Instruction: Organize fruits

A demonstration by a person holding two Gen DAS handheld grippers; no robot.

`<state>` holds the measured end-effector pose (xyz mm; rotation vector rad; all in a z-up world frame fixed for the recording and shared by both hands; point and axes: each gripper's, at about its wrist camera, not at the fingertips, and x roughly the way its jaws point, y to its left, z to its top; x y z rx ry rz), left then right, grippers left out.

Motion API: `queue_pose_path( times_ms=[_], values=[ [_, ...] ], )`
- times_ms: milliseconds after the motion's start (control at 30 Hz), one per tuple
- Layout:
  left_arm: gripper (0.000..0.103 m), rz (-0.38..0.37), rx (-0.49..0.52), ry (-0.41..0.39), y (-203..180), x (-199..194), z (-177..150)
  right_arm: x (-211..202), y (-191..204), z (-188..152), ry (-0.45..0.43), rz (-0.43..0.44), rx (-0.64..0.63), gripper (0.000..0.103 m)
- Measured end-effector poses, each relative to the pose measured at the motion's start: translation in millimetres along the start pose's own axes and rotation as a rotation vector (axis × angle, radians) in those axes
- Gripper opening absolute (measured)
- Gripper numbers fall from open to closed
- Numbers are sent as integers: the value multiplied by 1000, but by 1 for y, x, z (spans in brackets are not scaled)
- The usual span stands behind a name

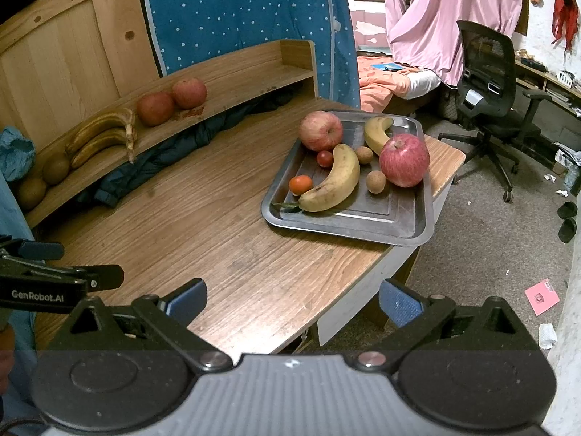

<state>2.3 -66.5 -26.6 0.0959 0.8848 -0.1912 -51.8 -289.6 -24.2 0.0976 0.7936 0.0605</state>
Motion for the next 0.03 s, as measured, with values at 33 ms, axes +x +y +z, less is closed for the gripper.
queue_pose_path(
  times_ms=[33],
  values=[
    [102,1,-2,0,0,0,0,0,0,0,0,2,-3,103]
  ],
)
